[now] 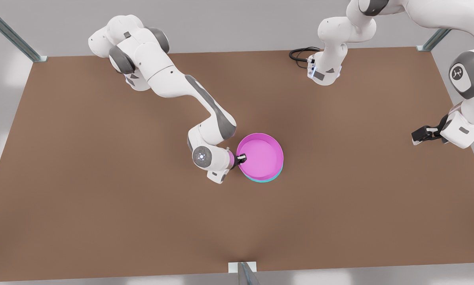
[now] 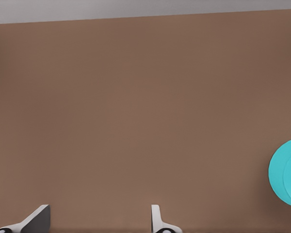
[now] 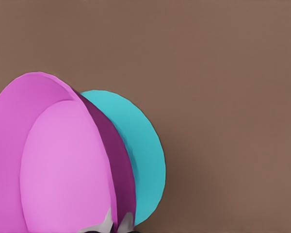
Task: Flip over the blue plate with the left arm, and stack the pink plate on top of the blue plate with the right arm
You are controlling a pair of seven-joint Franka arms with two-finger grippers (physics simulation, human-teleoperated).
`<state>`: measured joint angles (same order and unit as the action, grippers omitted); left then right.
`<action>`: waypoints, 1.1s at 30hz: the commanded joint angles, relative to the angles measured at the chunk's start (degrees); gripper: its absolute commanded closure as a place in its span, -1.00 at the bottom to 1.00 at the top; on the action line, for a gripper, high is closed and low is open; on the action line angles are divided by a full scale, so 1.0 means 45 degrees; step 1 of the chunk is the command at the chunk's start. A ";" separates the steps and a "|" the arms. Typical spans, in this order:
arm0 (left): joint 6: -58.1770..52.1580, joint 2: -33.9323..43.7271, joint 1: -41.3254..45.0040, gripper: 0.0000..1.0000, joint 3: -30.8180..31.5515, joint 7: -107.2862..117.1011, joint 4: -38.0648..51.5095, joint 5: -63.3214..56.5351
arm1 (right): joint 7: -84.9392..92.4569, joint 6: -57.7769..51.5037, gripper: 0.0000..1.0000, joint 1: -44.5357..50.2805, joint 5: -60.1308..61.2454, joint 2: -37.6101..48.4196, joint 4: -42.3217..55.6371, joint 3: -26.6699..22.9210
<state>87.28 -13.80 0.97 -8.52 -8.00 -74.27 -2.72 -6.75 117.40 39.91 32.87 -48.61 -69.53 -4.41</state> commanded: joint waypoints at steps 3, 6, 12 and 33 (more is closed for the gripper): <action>0.0020 -0.0018 -0.0001 -1.00 0.0019 0.0000 0.0000 -0.0001 | -0.0081 -0.0016 -0.12 -0.0001 -0.0176 0.0001 0.0080 0.0002; 0.0020 -0.0018 -0.0001 -1.00 -0.0001 0.0000 0.0000 -0.0001 | -0.0081 -0.0016 -0.43 -0.0020 -0.0176 0.0001 0.0099 0.0002; 0.0000 -0.0018 -0.0001 -1.00 -0.0001 0.0019 0.0000 -0.0001 | -0.0101 0.0004 -0.99 -0.0020 -0.0176 0.0001 0.0099 0.0002; 0.0000 -0.0058 -0.0001 -1.00 -0.0001 0.0078 -0.0039 -0.0001 | 0.2399 -0.7770 -1.00 -0.6016 -0.8966 0.7442 -0.1385 -0.0642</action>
<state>87.28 -14.07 0.98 -8.51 -7.65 -74.45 -2.72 4.42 82.44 11.63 -7.08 -15.21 -75.02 -7.22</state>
